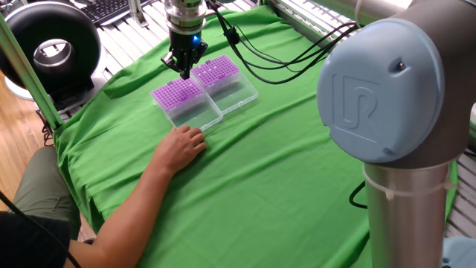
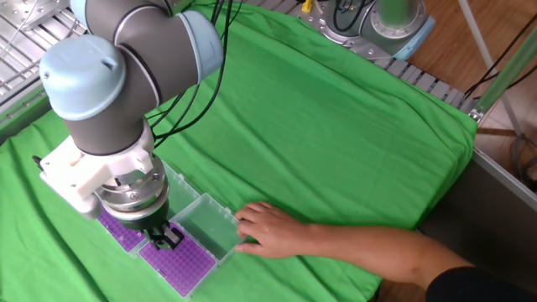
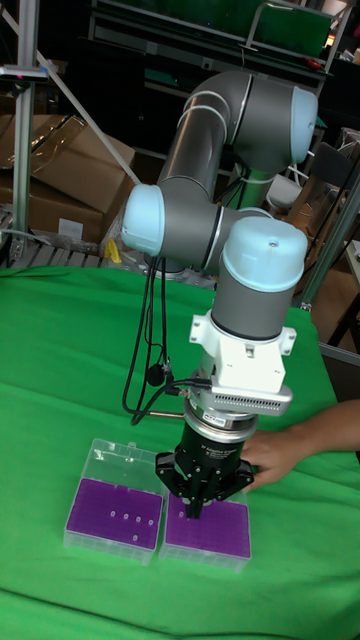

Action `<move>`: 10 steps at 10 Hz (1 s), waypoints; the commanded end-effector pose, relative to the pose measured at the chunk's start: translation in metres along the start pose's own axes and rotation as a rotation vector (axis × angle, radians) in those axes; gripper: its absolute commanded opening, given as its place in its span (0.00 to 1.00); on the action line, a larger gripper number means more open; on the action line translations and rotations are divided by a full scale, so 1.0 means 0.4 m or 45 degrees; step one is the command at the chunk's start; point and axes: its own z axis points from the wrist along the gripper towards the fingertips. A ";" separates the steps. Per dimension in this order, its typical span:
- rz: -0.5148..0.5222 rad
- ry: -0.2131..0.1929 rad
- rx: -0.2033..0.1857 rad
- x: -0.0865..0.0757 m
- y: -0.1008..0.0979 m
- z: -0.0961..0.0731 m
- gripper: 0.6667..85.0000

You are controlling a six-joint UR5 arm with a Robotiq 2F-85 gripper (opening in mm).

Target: Insert a small pipette tip into the holder for small pipette tips

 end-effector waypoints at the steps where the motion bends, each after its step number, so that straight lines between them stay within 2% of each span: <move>1: 0.016 -0.006 -0.007 0.004 0.007 0.004 0.00; 10: 0.014 -0.002 0.002 0.011 0.005 0.012 0.00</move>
